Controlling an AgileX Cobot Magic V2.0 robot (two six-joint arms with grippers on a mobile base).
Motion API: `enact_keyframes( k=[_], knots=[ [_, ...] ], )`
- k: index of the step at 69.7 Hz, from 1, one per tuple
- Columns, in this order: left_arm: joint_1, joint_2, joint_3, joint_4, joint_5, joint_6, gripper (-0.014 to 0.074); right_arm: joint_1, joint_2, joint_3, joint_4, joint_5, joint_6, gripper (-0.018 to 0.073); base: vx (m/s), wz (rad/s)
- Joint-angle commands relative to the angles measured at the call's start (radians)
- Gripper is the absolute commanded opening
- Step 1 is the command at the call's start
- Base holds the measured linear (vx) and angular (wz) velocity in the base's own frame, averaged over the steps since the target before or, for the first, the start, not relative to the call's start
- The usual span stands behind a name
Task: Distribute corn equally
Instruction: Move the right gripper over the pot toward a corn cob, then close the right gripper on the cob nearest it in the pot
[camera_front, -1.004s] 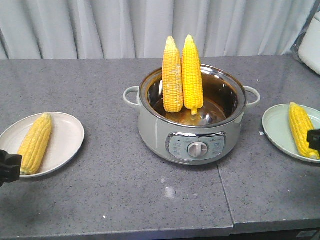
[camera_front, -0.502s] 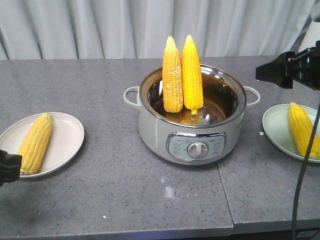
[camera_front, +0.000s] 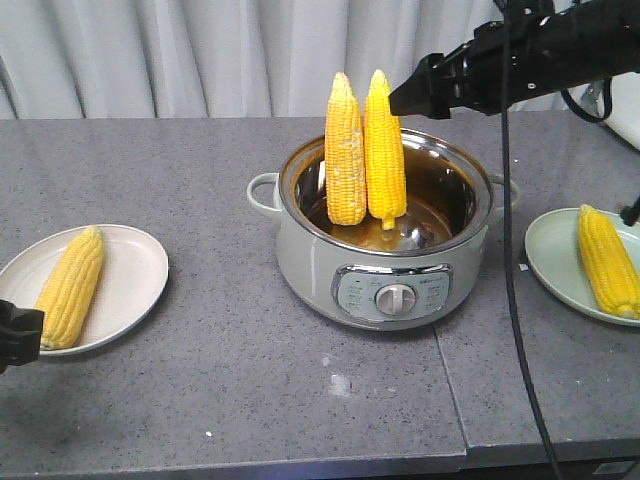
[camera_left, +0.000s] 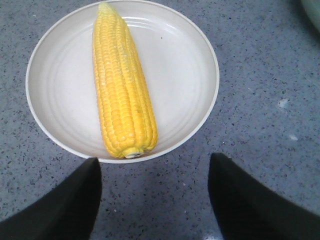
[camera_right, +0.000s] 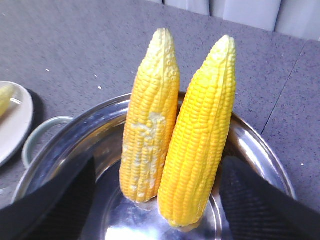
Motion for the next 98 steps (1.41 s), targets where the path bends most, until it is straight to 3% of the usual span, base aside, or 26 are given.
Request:
enact_keyframes(
  k=[1,5,19,98],
  knots=[
    [-0.002,-0.015,-0.026,-0.013,-0.053,-0.002,0.0472,0.03,0.004,-0.089,-0.088,-0.034,0.098,0.0462,0.0,0.0],
    [-0.002,-0.015,-0.026,-0.013,-0.053,-0.002,0.0472,0.041,0.031,-0.112,-0.129,-0.031,0.133,0.0462,0.0,0.0],
    [-0.002,-0.015,-0.026,-0.013,-0.053,-0.002,0.0472,0.039,0.111,-0.167,-0.131,-0.013,0.208,0.0462,0.0,0.0],
    [-0.002,-0.015,-0.026,-0.013,-0.053,-0.002,0.0472,0.039,0.284,-0.196,-0.129,-0.051,0.239,0.0396,0.0,0.0]
  ],
)
